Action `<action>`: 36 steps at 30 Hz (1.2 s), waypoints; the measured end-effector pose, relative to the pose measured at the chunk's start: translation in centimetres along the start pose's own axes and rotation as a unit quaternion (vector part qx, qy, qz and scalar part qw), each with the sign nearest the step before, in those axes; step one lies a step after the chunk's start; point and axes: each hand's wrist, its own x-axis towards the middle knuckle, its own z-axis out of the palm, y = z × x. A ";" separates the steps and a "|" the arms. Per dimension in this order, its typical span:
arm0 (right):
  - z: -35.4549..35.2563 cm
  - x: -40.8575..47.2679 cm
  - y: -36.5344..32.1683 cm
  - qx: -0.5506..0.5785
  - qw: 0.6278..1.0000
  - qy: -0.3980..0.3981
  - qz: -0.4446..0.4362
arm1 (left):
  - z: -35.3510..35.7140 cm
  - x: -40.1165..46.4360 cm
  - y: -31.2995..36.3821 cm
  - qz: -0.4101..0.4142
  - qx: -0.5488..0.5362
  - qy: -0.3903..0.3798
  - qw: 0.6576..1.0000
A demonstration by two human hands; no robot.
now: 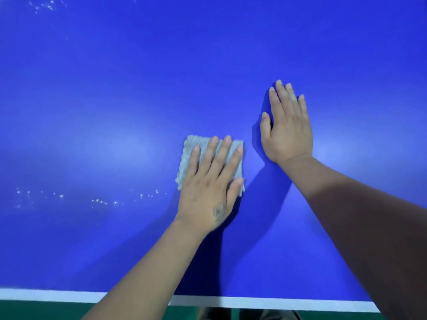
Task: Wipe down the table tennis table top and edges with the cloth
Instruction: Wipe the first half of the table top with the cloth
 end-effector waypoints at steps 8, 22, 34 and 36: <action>-1.0 -2.9 0.0 -0.004 1.000 0.008 0.004 | -1.3 -4.4 -7.8 -0.091 0.011 -0.006 0.996; -0.7 -8.5 -1.1 0.024 1.000 0.005 0.000 | 0.7 -1.0 0.2 -0.050 -0.010 0.023 0.998; -0.5 -8.8 -1.4 0.013 1.000 -0.008 0.002 | 0.8 -14.3 -1.2 -0.075 0.001 -0.007 0.997; -0.5 -8.8 -1.4 0.007 1.000 -0.012 0.001 | 0.6 -12.4 -2.9 -0.136 0.005 0.010 0.991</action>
